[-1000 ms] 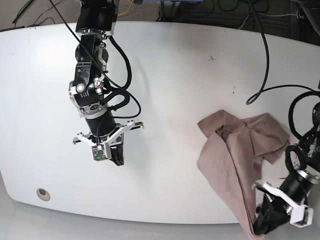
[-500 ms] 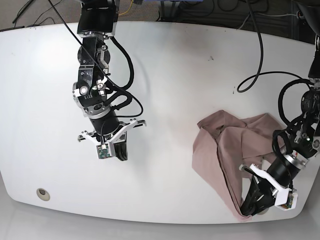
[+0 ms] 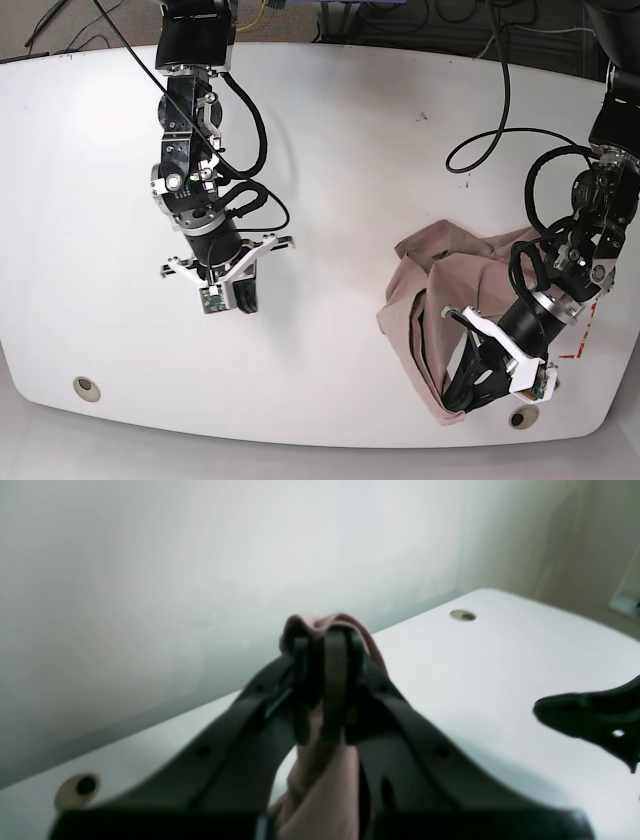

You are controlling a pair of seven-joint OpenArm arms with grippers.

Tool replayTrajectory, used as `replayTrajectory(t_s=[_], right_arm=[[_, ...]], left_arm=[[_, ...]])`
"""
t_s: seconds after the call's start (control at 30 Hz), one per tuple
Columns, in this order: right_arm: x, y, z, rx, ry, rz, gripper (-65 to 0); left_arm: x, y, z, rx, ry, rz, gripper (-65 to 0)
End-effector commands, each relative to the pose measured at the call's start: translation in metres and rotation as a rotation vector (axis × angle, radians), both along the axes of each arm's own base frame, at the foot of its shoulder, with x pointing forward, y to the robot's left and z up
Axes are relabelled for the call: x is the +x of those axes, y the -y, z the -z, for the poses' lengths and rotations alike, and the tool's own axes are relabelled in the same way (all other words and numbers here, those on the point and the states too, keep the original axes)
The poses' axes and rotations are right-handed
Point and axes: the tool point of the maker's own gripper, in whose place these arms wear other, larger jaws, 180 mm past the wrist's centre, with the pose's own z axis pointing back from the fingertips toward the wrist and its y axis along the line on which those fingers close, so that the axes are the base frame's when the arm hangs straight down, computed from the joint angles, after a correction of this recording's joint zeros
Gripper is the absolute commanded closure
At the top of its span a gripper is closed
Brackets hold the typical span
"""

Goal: Layout the t-shirt on the table in an organized manner, then fold the t-shirt properly
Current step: 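Lower the held t-shirt with the left gripper onto the table, then grasp the t-shirt edge nearest the right gripper and hold it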

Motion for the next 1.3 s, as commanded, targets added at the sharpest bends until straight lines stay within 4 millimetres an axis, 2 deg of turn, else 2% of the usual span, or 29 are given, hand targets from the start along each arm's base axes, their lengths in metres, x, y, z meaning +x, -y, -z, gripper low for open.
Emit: replayTrajectory(t_s=[0.0, 0.1, 0.13, 0.17, 0.33, 0.63, 0.7, 0.8, 0.97, 1.07, 1.27], right_arm=[[0.005, -0.017, -0.02, 0.015, 0.066, -0.051, -9.8], [0.003, -0.03, -0.017, 0.018, 0.06, -0.082, -20.4], [0.002, -0.032, -0.016, 0.017, 0.055, -0.09, -22.2], [0.001, -0.041, -0.009, 0.017, 0.038, -0.111, -26.5], [0.002, -0.066, 0.009, 0.006, -0.012, -0.179, -35.8], [0.004, -0.1, 0.043, 0.021, -0.117, -0.239, -36.2], [0.006, -0.102, 0.048, 0.018, -0.132, -0.242, -36.2], [0.006, -0.115, 0.053, 0.024, -0.152, -0.266, -36.2], [0.005, -0.123, 0.068, 0.017, -0.198, -0.281, -36.2], [-0.001, -0.135, 0.078, 0.023, -0.229, -0.303, -36.2], [-0.006, -0.143, 0.089, 0.032, -0.265, -0.311, -36.2]], left_arm=[[0.002, -0.005, -0.026, -0.022, 0.072, -0.007, 0.0], [0.004, -0.01, -0.032, -0.029, 0.086, -0.022, 0.0], [0.004, -0.012, -0.034, -0.031, 0.088, -0.026, 0.0], [0.005, -0.015, -0.037, -0.034, 0.097, -0.035, 0.0], [0.008, -0.031, -0.05, -0.038, 0.126, -0.072, 0.0], [0.009, -0.059, -0.067, -0.014, 0.165, -0.131, 0.0], [0.009, -0.066, -0.071, -0.005, 0.175, -0.145, 0.0], [0.009, -0.072, -0.073, 0.002, 0.178, -0.158, 0.0], [0.008, -0.083, -0.078, 0.015, 0.189, -0.18, 0.0], [0.007, -0.092, -0.077, 0.014, 0.186, -0.202, 0.0], [0.003, -0.107, -0.078, 0.002, 0.192, -0.238, 0.0]])
